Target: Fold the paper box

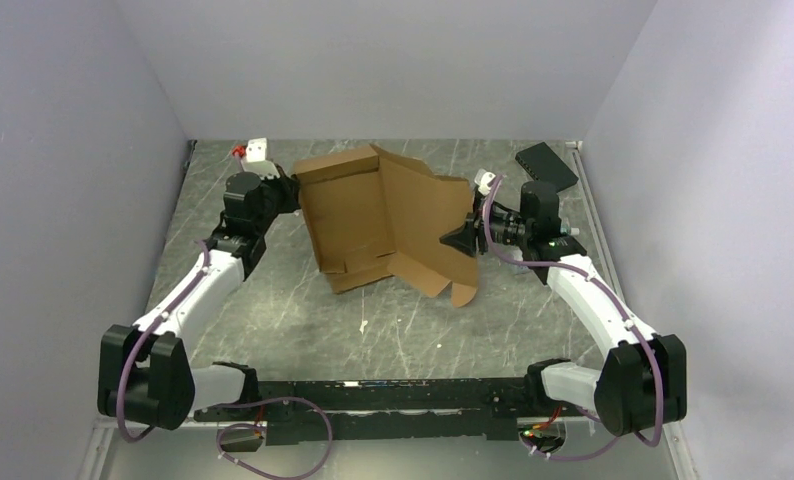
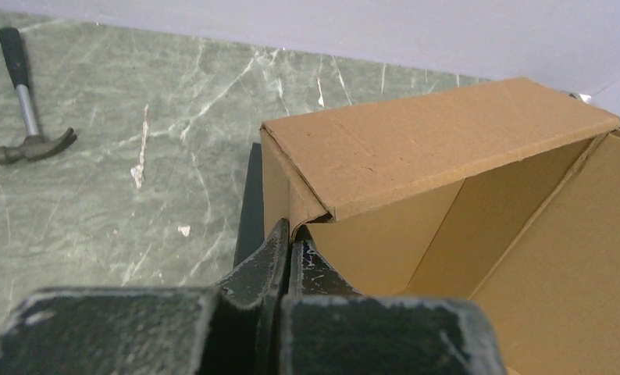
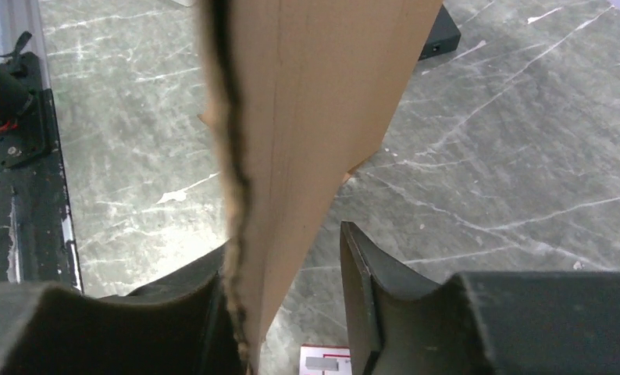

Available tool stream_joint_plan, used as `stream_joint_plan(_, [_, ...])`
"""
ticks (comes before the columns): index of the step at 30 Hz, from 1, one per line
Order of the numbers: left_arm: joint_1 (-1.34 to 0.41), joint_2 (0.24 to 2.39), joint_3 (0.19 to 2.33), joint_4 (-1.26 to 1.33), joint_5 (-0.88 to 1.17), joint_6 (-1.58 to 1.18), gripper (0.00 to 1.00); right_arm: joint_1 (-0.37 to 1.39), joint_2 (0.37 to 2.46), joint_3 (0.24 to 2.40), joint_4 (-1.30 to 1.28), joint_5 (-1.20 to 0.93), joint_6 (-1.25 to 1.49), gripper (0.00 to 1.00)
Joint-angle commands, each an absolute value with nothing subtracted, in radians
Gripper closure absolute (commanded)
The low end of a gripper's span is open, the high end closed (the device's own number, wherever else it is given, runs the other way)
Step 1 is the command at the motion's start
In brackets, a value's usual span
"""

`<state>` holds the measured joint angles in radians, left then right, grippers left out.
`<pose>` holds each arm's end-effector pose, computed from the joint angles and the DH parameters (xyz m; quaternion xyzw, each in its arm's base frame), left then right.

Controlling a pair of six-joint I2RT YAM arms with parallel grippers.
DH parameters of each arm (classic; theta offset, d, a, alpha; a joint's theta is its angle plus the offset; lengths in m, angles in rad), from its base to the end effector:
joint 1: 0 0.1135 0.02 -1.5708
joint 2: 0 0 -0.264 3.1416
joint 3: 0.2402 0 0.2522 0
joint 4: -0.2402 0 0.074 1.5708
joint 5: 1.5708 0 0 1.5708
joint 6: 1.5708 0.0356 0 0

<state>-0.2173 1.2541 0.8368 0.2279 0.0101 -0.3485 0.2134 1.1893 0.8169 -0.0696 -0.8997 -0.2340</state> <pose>0.2867 -0.0637 0.2993 -0.0473 0.7693 -0.1816 0.6107 0.2468 0.0820 0.2842 -0.3956 0.6903 0.3624 0.4855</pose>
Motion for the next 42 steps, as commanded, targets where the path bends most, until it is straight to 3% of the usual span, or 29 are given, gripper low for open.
stream_joint_plan(1, [-0.229, 1.207, 0.906, 0.097, 0.081, -0.406, 1.00, 0.222, 1.158, 0.874, -0.155, -0.929, -0.279, 0.49])
stream_joint_plan(7, [-0.229, 1.210, 0.963, 0.002, 0.107, -0.412, 1.00, 0.222, 1.116, 0.922, -0.235, -0.939, -0.323, 0.17])
stream_joint_plan(8, [-0.229, 1.214, 0.971, -0.029, 0.109, -0.415, 1.00, 0.221, 1.114, 0.935, -0.258, -0.936, -0.339, 0.05])
stream_joint_plan(11, [-0.229, 1.226, 0.987, -0.049, 0.120, -0.419, 1.00, 0.219, 1.112, 0.957, -0.293, -0.935, -0.362, 0.00])
stream_joint_plan(31, [-0.234, 1.301, 1.058, -0.106, 0.155, -0.448, 1.00, 0.224, 1.132, 1.004, -0.357, -0.985, -0.384, 0.02])
stream_joint_plan(42, [-0.282, 1.361, 1.080, -0.096, 0.129, -0.492, 1.00, 0.327, 1.171, 0.941, -0.265, -0.903, -0.310, 0.49])
